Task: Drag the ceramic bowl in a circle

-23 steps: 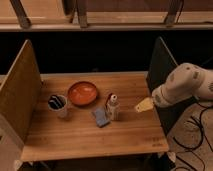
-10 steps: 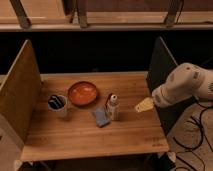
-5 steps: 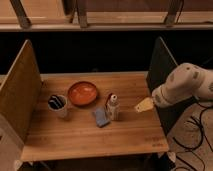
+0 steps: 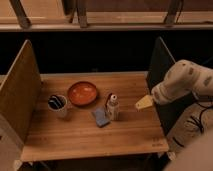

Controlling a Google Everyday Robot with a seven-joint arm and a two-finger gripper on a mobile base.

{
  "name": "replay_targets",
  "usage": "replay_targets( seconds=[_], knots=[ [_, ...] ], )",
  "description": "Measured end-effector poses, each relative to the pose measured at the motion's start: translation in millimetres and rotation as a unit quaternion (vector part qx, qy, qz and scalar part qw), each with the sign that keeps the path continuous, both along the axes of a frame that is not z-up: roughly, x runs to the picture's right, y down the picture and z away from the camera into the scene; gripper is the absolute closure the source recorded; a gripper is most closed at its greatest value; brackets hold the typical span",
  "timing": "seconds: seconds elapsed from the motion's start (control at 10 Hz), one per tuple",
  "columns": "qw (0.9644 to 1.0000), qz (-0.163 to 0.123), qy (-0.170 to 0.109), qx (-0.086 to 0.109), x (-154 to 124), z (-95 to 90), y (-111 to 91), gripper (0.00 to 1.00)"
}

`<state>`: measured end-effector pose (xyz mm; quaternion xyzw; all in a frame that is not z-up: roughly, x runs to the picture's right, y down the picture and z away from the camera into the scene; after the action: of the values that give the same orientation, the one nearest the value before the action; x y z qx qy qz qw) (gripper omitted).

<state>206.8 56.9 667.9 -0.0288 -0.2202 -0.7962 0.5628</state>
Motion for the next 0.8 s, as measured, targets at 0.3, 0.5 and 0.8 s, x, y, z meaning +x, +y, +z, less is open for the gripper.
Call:
replay_targets(
  seconds=[0.3, 0.5, 0.8],
  knots=[
    [0.9993, -0.034, 0.016, -0.001, -25.1, 38.5, -34.4, 0.20],
    [0.9976, -0.067, 0.008, 0.017, -45.5, 57.9, -57.9, 0.20],
    [0.9843, -0.132, -0.075, 0.091, -105.2, 60.5, -95.4, 0.20]
  ],
)
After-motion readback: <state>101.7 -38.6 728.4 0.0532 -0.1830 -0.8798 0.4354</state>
